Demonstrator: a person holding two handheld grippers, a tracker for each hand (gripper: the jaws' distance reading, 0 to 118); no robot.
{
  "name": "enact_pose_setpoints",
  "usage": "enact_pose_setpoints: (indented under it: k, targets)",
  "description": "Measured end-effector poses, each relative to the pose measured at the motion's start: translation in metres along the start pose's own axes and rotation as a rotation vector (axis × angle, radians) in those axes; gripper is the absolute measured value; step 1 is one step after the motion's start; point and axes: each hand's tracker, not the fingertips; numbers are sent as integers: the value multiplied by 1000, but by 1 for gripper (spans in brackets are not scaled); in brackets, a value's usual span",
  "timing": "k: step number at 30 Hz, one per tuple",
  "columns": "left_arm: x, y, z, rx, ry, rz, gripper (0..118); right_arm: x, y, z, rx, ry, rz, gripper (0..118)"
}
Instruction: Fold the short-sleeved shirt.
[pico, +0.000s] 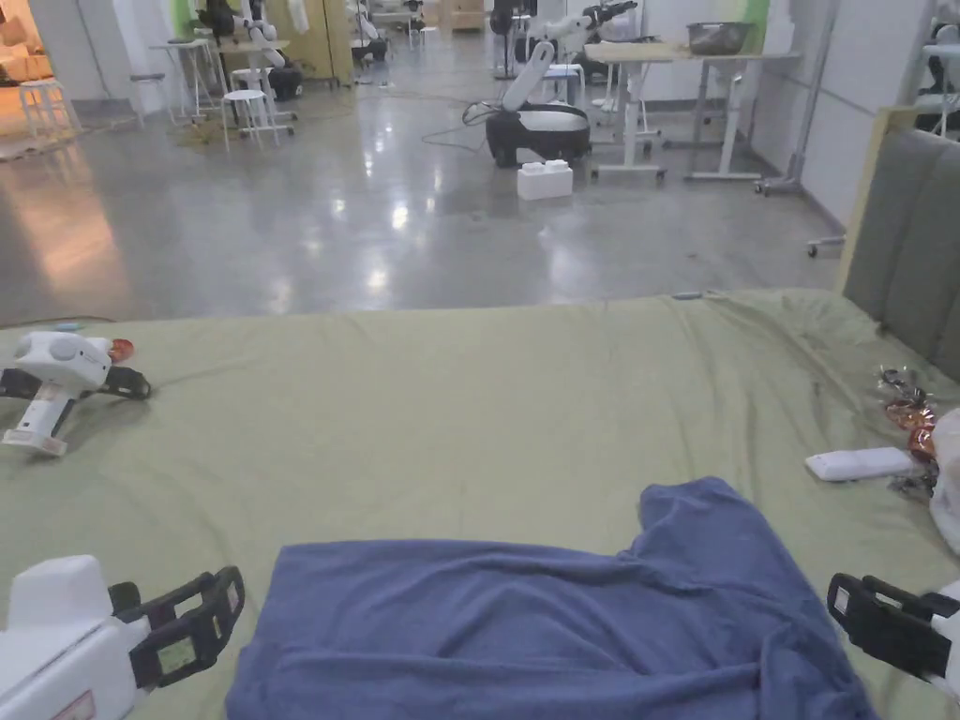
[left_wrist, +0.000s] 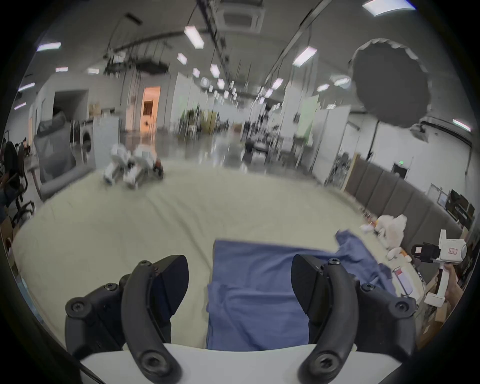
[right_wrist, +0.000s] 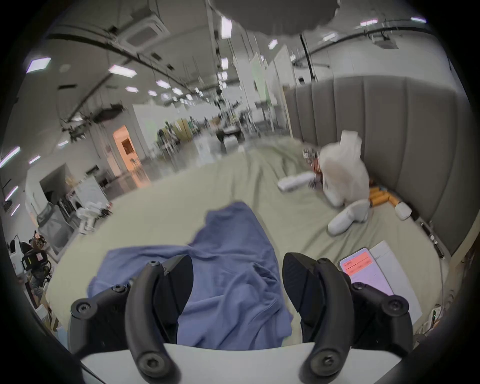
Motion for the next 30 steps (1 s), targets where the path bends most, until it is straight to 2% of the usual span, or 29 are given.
enact_pose_setpoints:
  k: [2,4,7,10,12,14,16,23,26,30]
  targets:
    - [20,5,45,101,-4,-63,85,-18,-2,43,80,51,30,73]
    - [38,7,77,169,-12,-122,84,-38,-6,80,149,70,75,65]
    - [62,6,115,256,17,-200,72,-69,-10,120,222,109,128,58]
    - [80,1,147,386,27,-241,44,-90,-19,147,264,132,165,34]
    - [90,-4,164,367,1,-230,23,-101,-28,165,287,130,193,12]
    - [96,-8,176,352,-55,-223,11,-109,-35,176,287,136,208,0]
    - [101,-13,184,336,-79,-238,0,-117,-41,186,301,139,240,0]
    - [111,-21,190,305,-92,-293,0,-122,-45,188,318,130,271,0]
    - [105,-19,186,291,-108,-252,0,-121,-44,185,310,116,270,0]
    - [89,-21,167,214,-52,-197,0,-115,-45,179,293,118,251,0]
